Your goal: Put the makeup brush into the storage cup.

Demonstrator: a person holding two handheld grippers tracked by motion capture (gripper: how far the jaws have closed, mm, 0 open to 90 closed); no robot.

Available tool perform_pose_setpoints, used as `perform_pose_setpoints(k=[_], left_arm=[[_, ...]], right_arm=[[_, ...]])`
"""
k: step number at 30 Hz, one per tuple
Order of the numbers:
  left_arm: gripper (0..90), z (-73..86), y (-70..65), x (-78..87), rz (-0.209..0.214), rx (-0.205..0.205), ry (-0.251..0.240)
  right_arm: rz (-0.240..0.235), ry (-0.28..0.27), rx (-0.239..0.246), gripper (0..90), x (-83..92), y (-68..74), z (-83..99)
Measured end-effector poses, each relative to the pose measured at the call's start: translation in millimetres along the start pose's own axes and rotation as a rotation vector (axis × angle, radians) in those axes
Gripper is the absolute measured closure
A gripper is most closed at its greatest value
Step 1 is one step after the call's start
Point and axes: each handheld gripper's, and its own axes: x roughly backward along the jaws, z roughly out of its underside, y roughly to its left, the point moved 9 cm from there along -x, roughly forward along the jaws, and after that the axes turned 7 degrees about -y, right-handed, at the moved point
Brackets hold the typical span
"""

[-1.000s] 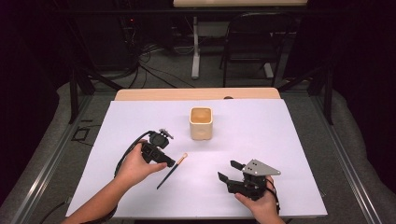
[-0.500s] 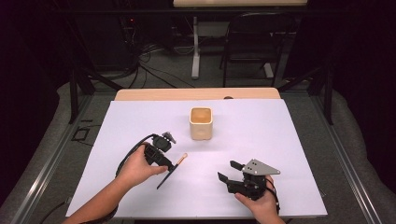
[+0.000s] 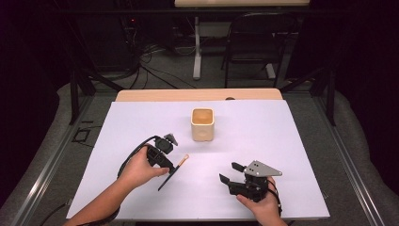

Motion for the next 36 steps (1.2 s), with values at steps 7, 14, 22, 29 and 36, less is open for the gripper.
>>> perform_pose_setpoints(k=[7, 14, 22, 29, 36], left_arm=[[52.1, -0.2, -1.4, -3.9, -0.008, -0.005, 0.016], [56.9, 0.7, -4.3, -8.2, -0.006, -0.001, 0.04], [61.0, 0.4, -7.0, -12.9, 0.0, 0.001, 0.058], [65.1, -2.3, -7.3, -14.2, 0.013, 0.017, 0.053], [68.5, -6.0, -7.0, -18.5, 0.021, 0.027, 0.056]], right_arm=[[-0.002, -0.01, -0.006, 34.4, -0.5, 0.4, -0.7], [-0.002, -0.001, -0.003, 34.5, 0.2, -0.4, -0.1], [-0.003, -0.002, -0.007, 34.5, 0.2, -0.9, 0.0], [-0.003, 0.002, -0.011, 34.7, -0.2, -1.8, 0.9], [-0.006, 0.004, -0.017, 34.7, -0.1, -2.7, 1.4]])
